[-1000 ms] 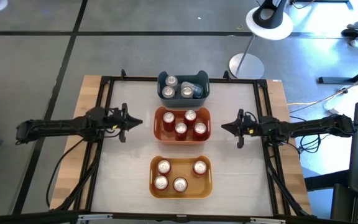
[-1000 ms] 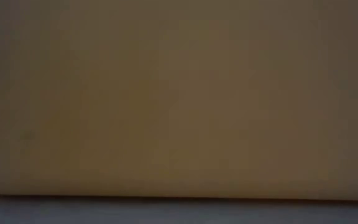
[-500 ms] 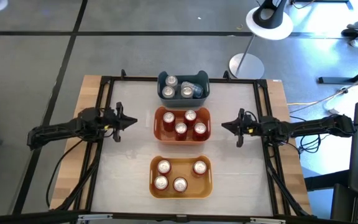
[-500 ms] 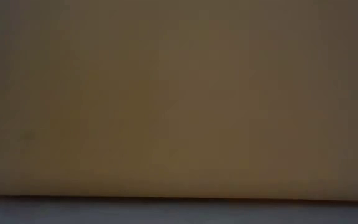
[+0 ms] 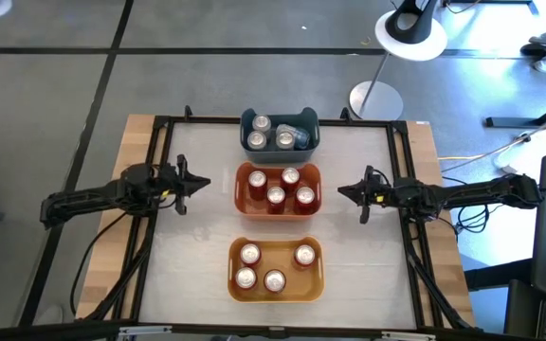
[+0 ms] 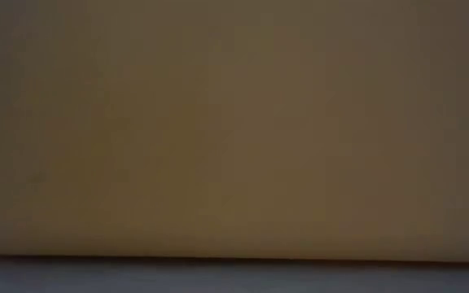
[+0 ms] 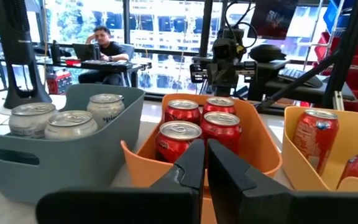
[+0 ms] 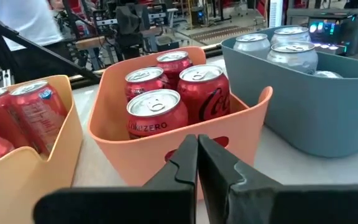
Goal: Sort soda cans
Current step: Return to Home Position
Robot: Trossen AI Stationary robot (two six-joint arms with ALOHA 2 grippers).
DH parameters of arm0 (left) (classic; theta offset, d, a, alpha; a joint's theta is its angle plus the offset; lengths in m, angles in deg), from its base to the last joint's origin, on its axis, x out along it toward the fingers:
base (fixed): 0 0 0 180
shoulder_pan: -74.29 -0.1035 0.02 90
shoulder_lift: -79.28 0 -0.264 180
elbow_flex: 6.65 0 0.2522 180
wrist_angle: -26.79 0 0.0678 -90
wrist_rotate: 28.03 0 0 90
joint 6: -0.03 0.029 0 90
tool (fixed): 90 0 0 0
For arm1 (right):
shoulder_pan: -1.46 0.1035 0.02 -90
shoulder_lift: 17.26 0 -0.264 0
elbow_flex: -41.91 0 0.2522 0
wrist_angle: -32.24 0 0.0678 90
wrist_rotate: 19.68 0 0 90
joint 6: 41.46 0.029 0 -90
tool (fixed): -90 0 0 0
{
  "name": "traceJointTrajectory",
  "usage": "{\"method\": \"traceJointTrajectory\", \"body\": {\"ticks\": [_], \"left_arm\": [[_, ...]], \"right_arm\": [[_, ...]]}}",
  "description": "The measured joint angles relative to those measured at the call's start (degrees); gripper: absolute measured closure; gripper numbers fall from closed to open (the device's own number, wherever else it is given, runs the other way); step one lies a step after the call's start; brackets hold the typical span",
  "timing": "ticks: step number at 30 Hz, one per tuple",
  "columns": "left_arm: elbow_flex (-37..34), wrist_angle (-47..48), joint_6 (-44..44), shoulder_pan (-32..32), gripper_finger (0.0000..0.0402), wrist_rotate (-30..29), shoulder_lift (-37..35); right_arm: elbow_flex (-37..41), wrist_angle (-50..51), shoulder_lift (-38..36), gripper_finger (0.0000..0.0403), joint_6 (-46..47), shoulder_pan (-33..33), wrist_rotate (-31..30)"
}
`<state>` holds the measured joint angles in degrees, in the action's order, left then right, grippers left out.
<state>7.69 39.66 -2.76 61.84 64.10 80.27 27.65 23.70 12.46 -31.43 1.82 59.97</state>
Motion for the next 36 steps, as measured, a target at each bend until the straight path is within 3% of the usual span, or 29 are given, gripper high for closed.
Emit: {"method": "traceJointTrajectory", "body": {"ticks": [16, 32, 36], "left_arm": [[0.0, 0.1, -0.2, 0.0, 0.0391, 0.0, 0.0], [0.0, 0.1, -0.2, 0.0, 0.0391, 0.0, 0.0], [0.0, 0.2, -0.2, 0.0, 0.0391, 0.0, 0.0]], "right_arm": [[0.0, 13.5, -4.2, 0.0391, 3.2, 0.0, 0.5], [0.0, 13.7, -4.1, 0.0391, 3.2, 0.0, 0.4], [-0.2, 11.8, -4.1, 0.0391, 1.8, 0.0, -7.7]]}}
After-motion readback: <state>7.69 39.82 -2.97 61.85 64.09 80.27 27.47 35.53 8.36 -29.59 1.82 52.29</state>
